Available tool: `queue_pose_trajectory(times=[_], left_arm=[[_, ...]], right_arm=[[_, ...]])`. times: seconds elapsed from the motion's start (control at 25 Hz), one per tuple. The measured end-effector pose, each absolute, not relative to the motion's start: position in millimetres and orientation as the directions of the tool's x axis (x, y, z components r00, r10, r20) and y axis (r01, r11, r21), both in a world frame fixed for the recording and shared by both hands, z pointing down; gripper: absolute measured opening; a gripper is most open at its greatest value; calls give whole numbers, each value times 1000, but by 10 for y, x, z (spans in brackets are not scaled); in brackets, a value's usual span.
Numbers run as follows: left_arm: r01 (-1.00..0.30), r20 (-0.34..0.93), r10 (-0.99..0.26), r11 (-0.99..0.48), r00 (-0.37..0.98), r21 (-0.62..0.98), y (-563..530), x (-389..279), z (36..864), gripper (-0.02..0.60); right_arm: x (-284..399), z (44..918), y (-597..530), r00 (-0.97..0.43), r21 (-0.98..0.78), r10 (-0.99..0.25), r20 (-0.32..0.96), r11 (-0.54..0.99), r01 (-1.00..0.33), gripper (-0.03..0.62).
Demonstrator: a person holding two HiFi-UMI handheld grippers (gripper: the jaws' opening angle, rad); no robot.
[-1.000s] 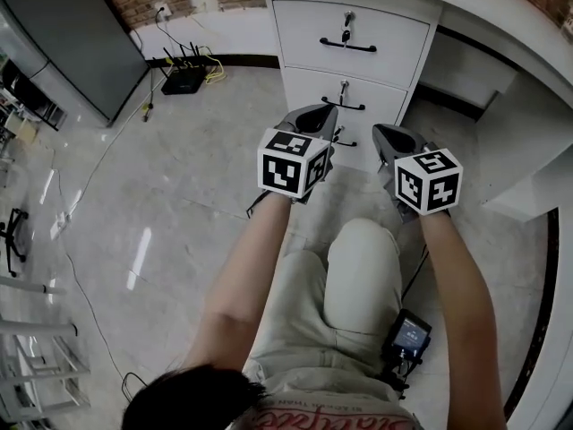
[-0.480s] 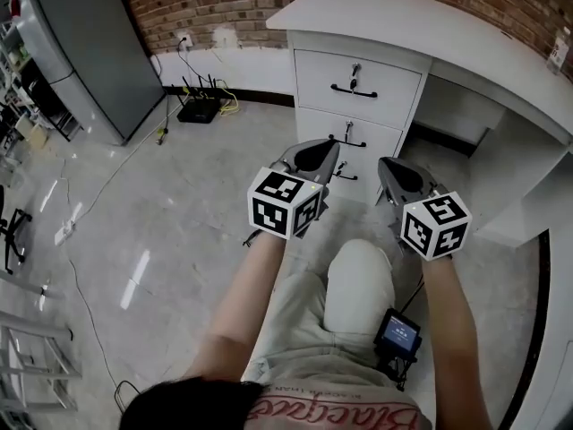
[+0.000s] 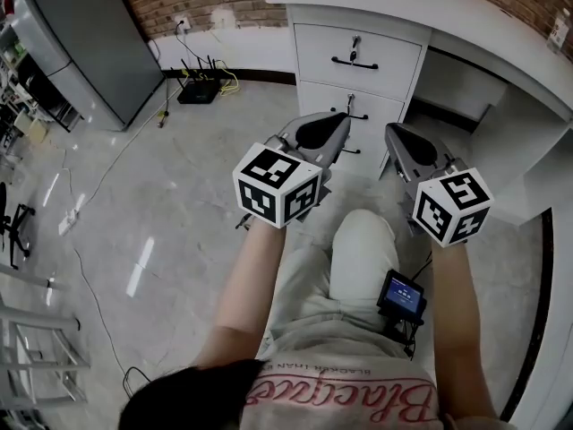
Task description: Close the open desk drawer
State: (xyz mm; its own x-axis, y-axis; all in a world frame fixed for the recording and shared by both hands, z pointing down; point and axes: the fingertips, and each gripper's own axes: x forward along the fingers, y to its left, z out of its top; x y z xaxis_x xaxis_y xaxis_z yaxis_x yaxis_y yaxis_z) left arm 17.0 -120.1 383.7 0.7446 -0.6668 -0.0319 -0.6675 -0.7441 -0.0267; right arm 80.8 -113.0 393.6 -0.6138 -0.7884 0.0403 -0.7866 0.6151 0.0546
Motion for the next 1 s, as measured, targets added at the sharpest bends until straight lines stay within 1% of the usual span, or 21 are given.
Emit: queue_pose_trajectory(times=[0.16,0.32,0.56,1.0], left_arm=[[-669,-48,-668,-741,743,-49,-1035,183,3785,5],[-676,-65,-673,-736,737,-37,-946,114,3775,5],[-685,-82,-682,-729,727,-6,-920,12,3804,5],[-688,-110,-685,-726,720,17,-875,-97,3817,5]], right_arm=[[815,3893,-1001,-604,59,-796,24,604,-794,9],[778,3895,-896,-600,46,-800,8,600,-799,9],[754,3986,-856,-596,8,-803,14,596,-803,9],[730,4042,-759,-595,26,-803,38,596,-802,9]])
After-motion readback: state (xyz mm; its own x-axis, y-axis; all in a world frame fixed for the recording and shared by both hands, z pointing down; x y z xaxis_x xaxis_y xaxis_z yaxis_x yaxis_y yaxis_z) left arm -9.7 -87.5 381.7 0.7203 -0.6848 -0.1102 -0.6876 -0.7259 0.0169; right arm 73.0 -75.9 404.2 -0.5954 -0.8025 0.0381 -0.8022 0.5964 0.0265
